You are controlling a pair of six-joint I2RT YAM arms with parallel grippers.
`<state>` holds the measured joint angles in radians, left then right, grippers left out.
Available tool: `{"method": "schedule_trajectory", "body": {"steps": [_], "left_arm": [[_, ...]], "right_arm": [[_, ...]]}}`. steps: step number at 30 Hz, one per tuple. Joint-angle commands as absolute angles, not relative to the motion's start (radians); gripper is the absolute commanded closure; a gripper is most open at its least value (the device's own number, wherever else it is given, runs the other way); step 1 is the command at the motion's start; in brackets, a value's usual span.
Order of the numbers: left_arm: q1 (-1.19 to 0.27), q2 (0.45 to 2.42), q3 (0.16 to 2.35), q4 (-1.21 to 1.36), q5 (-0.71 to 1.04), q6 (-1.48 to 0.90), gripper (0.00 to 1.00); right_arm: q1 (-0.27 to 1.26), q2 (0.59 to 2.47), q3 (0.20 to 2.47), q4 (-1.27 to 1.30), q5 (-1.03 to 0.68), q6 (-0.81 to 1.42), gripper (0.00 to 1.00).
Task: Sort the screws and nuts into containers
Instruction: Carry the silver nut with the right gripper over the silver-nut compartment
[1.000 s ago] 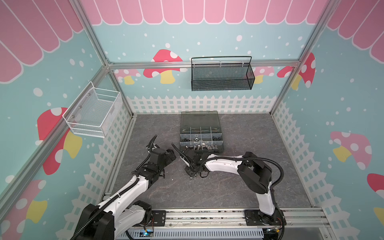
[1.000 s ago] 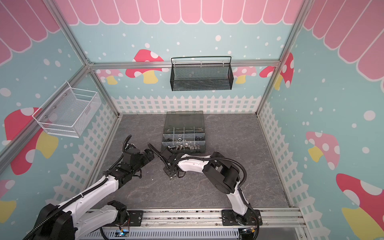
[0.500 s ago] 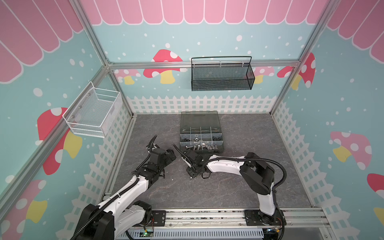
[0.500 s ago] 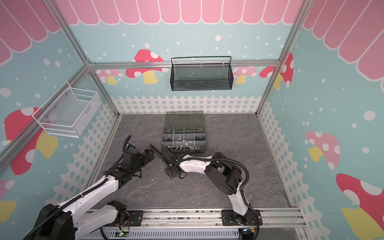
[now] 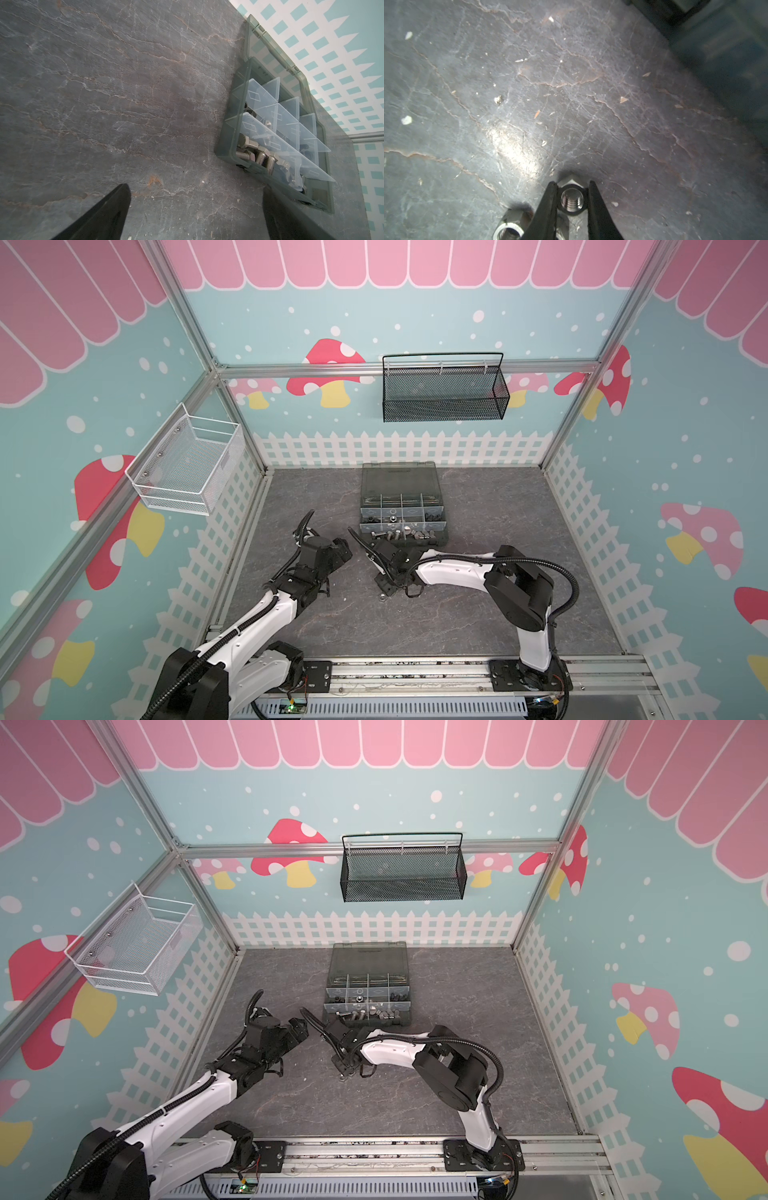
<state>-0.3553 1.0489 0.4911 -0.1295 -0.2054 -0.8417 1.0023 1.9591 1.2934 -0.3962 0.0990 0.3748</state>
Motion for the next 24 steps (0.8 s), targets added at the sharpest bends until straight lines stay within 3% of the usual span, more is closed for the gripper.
{"method": "schedule_trajectory", "body": {"steps": [1, 13, 24], "left_arm": [[-0.350, 1.048, 0.489, -0.121, -0.206, -0.861, 0.00], [-0.350, 1.058, 0.489, -0.114, -0.200, -0.856, 0.00], [-0.350, 1.072, 0.495, -0.101, -0.189, -0.848, 0.00]], "right_arm": [[0.988, 1.908, 1.290, -0.410, 0.136, 0.392, 1.00], [0.866, 1.834, 1.373, -0.393, 0.152, 0.350, 1.00], [0.749, 1.936, 1.543, -0.356, 0.149, 0.285, 1.00]]}}
